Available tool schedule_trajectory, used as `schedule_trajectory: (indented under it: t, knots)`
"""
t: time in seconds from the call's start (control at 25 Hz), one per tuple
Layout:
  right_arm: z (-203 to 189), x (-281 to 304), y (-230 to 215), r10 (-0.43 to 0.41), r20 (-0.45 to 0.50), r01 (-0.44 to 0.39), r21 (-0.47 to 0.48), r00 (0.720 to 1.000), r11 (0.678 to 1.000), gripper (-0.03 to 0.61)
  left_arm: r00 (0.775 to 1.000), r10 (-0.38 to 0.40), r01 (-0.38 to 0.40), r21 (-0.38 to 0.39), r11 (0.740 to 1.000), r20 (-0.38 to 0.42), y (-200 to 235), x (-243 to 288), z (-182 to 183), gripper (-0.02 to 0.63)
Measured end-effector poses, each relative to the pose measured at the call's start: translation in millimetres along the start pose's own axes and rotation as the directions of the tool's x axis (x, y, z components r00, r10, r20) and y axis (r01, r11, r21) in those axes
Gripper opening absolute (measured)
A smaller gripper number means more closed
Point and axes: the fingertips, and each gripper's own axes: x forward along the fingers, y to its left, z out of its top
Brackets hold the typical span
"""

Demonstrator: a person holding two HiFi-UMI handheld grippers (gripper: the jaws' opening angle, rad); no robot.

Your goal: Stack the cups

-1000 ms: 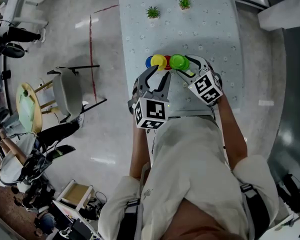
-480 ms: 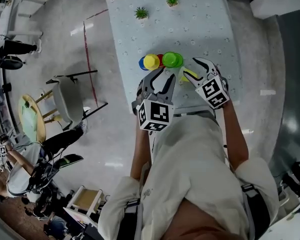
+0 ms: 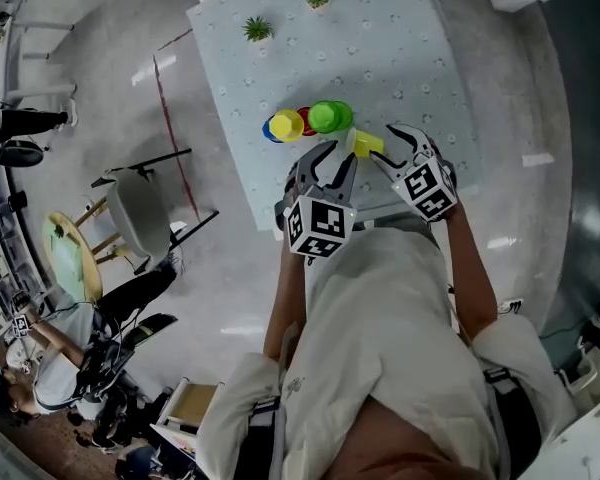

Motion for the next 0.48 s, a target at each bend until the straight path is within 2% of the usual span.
schedule_trajectory:
  t: [0.24,0.48]
  knots:
    - [-27,7,5,0.02,-0.04,-0.02,-0.005,0.999,1.0,0.254,0.998,-0.038,0.038,-0.008,0.999,-0.048,-13,24,-23,0.14]
    - [-54,19,9,0.046,-0.087,-0.047,-0.014,0.995,0.999,0.262,0.995,-0.042,0.04,-0.023,0.999,-0.091,-18,46,-43,0.14]
